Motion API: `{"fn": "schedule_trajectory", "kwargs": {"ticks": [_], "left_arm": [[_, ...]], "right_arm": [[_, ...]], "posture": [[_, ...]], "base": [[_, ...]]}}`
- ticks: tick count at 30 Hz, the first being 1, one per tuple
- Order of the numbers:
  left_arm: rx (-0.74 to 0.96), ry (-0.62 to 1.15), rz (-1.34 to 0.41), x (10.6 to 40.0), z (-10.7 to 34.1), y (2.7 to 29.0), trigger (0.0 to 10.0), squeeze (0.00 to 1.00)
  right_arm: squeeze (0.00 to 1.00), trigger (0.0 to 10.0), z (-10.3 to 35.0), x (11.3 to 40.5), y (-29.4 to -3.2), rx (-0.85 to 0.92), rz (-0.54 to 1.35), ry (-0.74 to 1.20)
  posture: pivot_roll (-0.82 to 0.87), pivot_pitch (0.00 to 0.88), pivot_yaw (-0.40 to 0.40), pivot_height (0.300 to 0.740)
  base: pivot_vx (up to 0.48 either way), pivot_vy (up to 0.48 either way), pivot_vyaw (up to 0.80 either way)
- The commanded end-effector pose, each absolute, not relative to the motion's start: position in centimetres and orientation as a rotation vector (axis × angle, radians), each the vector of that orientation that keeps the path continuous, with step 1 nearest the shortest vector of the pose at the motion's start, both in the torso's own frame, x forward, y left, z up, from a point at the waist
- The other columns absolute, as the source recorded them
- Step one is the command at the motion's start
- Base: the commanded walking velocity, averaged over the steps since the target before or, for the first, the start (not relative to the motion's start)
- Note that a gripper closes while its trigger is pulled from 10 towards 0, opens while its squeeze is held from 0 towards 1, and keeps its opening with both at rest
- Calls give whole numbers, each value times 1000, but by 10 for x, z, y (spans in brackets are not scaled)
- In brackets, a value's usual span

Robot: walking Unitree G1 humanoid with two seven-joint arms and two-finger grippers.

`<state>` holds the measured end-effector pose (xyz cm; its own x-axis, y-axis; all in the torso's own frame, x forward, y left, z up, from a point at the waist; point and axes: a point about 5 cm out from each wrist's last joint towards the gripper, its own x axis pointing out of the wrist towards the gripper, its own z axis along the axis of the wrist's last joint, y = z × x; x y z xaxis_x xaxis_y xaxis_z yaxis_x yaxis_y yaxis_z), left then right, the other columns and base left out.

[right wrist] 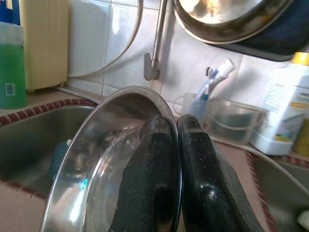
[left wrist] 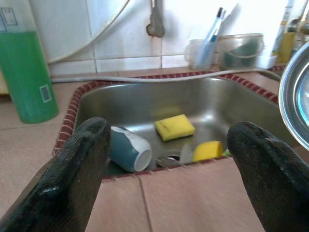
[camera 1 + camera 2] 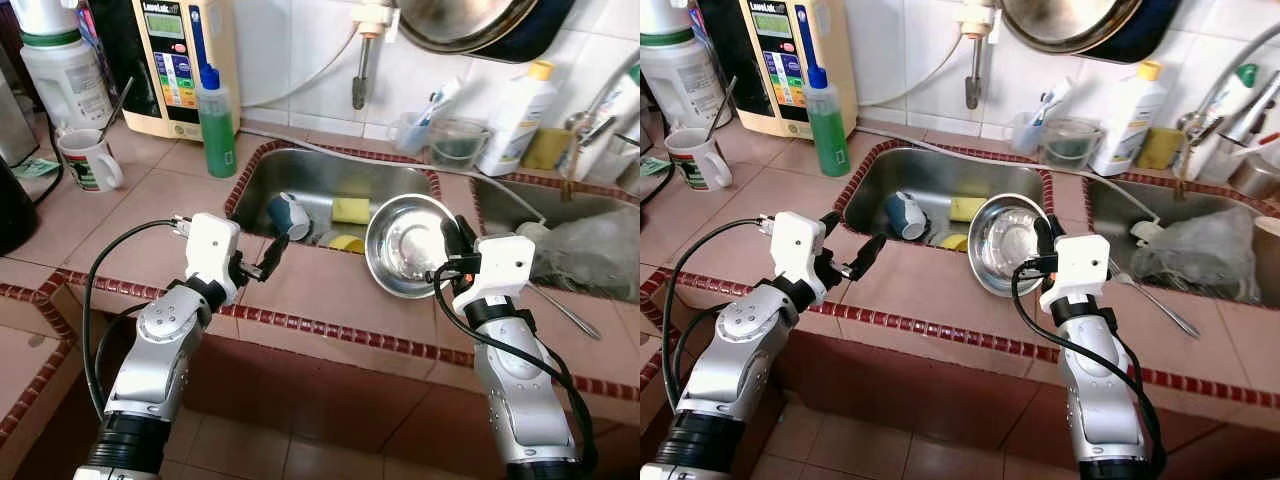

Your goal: Kitchen organization

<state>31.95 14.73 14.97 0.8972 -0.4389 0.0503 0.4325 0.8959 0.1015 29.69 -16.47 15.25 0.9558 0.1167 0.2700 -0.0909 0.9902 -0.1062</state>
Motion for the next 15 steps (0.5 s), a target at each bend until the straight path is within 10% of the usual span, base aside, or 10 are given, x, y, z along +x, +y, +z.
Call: {"fn": "schedule_trajectory", "kwargs": {"ticks": [1,15], "left_arm": [[90,-85,-457,322,154,147,10000,0],[84,-84,-461,322,154,146,10000,0]], "right_arm": [[0,10000,162,298,-167,-94,102,-324],[0,10000,161,297,-166,-93,102,-326]], "posture": [[-18,0,-39,740],[-18,0,-38,740]], "base": [[356,0,0],[358,0,0]]}}
